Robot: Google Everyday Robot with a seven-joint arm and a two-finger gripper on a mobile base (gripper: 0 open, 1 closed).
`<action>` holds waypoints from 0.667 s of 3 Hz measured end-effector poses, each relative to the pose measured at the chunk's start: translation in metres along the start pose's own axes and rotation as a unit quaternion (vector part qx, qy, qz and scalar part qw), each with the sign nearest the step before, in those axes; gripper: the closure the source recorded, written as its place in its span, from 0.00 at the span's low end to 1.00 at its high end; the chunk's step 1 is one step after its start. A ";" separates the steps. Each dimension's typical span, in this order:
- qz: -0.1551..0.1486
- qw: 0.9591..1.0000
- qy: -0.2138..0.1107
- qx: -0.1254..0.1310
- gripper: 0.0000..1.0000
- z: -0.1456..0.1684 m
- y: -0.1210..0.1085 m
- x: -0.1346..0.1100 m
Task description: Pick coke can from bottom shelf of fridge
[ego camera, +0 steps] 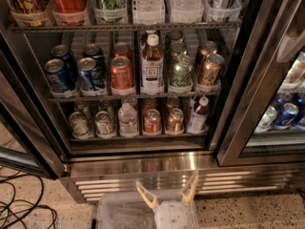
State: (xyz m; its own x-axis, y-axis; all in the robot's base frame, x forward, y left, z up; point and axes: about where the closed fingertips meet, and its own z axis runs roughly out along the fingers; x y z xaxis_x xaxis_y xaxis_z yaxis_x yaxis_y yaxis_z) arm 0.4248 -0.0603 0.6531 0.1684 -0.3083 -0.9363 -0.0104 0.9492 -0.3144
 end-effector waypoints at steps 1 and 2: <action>0.013 1.000 0.010 0.023 0.00 0.026 -0.017 0.012; 0.021 0.999 0.028 0.015 0.00 0.056 -0.014 0.030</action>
Offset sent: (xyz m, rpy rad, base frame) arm 0.1055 -0.0228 -0.0311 0.0637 0.0993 -0.0312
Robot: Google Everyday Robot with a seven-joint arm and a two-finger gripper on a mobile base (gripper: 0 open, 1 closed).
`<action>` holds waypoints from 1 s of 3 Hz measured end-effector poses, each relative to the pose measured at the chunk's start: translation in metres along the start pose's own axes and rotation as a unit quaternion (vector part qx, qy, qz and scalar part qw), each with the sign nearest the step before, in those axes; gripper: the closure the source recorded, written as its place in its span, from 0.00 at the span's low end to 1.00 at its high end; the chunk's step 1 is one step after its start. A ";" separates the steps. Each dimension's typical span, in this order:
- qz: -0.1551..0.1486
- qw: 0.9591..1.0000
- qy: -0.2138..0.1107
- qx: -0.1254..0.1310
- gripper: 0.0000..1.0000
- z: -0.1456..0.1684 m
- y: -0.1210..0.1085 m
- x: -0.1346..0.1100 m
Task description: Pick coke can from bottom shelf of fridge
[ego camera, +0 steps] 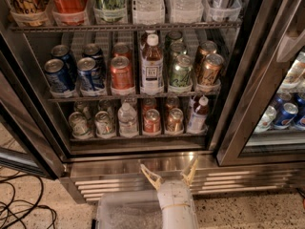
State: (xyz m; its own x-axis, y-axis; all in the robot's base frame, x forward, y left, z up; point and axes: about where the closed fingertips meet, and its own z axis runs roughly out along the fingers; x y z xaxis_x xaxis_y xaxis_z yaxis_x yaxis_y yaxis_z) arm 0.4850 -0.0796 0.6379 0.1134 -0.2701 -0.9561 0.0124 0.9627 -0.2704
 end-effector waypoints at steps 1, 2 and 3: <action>0.012 1.000 0.007 -0.011 0.00 0.024 0.006 0.014; 0.021 0.999 0.005 -0.024 0.07 0.042 0.016 0.022; 0.024 0.999 -0.009 -0.043 0.10 0.062 0.024 0.021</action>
Offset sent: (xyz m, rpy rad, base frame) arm 0.0666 0.0215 -0.0305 0.0513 0.0259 0.0866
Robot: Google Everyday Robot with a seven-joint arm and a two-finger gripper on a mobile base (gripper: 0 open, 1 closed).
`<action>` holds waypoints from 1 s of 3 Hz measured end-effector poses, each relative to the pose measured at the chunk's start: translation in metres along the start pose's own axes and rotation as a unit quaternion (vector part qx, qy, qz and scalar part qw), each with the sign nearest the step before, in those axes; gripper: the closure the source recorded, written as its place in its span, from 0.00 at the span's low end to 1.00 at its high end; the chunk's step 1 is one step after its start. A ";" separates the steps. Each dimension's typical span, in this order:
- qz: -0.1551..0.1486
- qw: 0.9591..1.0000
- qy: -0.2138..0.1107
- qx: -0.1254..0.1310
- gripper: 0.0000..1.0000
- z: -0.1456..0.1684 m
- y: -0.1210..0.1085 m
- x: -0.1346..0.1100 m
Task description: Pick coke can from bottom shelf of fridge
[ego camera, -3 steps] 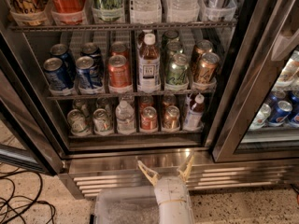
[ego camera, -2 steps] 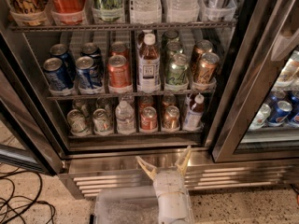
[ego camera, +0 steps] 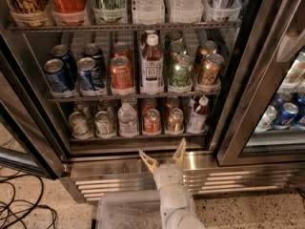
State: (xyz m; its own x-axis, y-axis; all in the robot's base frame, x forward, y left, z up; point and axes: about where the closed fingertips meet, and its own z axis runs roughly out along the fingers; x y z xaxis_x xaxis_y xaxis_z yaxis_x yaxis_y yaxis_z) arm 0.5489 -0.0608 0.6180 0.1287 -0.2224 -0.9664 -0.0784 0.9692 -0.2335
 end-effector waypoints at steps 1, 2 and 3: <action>-0.003 1.000 -0.015 -0.025 0.09 0.016 0.012 -0.006; 0.000 0.999 -0.025 -0.047 0.12 0.031 0.024 -0.008; 0.001 0.999 -0.025 -0.048 0.06 0.032 0.025 -0.008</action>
Offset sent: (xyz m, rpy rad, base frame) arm 0.0438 0.0454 0.0042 -0.0044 -0.0346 0.1617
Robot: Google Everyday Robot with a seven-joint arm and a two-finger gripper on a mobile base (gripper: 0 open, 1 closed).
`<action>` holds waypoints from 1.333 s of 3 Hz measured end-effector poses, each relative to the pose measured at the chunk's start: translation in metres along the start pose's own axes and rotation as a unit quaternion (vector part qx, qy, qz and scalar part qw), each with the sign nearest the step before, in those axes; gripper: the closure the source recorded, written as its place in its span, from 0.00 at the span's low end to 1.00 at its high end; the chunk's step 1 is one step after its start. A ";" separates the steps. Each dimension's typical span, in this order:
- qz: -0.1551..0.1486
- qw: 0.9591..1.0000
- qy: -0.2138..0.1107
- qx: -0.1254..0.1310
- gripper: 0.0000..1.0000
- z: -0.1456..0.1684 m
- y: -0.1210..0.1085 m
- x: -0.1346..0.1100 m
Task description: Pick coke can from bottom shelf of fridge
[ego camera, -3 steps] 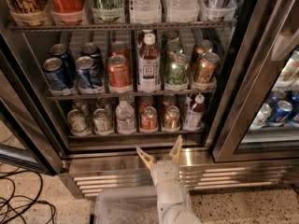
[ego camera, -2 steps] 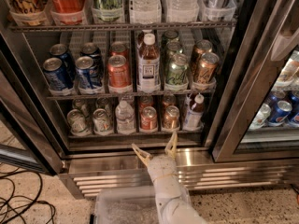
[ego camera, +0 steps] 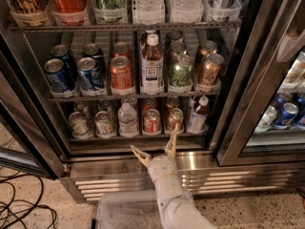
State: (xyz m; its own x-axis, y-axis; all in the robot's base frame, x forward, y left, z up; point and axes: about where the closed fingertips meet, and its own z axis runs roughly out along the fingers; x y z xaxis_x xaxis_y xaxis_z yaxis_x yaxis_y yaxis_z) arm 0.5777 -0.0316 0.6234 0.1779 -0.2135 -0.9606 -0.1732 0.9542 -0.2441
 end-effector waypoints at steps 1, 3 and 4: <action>0.000 1.000 0.000 0.000 0.00 0.000 0.000 0.000; 0.003 1.000 -0.011 -0.015 0.00 0.007 0.010 0.004; 0.013 0.999 -0.025 -0.023 0.13 0.018 0.021 0.009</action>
Offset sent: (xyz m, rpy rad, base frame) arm 0.0000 0.0000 0.0000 0.0000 0.0000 0.0000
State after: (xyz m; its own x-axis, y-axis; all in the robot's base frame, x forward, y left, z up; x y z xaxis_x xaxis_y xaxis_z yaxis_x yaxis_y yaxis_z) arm 0.5935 -0.0097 0.6123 0.2198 -0.1766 -0.9594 -0.2227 0.9484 -0.2256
